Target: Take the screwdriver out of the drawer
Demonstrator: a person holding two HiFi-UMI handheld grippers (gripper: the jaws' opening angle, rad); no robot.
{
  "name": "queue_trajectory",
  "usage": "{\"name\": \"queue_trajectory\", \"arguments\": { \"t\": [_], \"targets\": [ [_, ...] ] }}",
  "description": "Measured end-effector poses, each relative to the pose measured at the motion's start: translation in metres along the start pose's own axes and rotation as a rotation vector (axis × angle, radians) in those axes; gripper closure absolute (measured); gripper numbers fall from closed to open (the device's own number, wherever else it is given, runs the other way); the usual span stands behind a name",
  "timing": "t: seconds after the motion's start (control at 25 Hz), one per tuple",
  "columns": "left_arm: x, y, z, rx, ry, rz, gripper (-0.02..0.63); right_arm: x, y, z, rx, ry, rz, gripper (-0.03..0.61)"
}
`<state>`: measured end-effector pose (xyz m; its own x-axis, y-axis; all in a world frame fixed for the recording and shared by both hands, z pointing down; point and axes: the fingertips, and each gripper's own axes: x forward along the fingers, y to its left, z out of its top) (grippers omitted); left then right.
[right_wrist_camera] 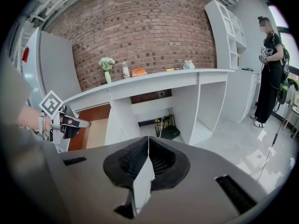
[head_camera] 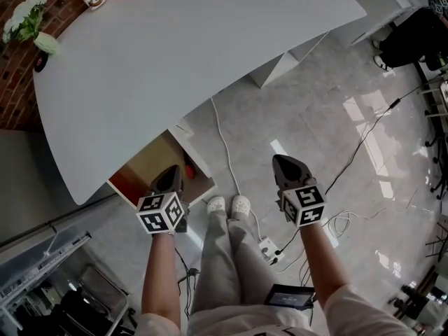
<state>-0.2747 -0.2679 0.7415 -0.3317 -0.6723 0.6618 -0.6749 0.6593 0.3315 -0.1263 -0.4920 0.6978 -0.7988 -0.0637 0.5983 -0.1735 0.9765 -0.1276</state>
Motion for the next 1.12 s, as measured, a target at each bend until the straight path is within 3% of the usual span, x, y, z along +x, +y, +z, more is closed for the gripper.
{"name": "queue_trajectory", "arguments": {
  "t": [0.2, 0.24, 0.32, 0.88, 1.12],
  "targets": [
    [0.028, 0.011, -0.025, -0.001, 0.096, -0.017, 0.584, 0.026, -0.002, -0.027, 0.001, 0.022, 0.027, 0.557],
    [0.034, 0.012, -0.031, 0.001, 0.123, -0.024, 0.507, 0.03, -0.003, -0.032, -0.007, 0.026, 0.033, 0.557],
    [0.045, 0.016, -0.041, 0.009, 0.177, -0.028, 0.468, 0.038, -0.005, -0.043, -0.016, 0.035, 0.035, 0.557],
    [0.101, 0.048, -0.09, -0.012, 0.43, 0.033, 0.48, 0.066, -0.029, -0.119, 0.023, 0.151, -0.022, 0.557],
    [0.121, 0.054, -0.097, -0.011, 0.475, 0.068, 0.482, 0.066, -0.039, -0.12, 0.052, 0.15, -0.045, 0.557]
  ]
}}
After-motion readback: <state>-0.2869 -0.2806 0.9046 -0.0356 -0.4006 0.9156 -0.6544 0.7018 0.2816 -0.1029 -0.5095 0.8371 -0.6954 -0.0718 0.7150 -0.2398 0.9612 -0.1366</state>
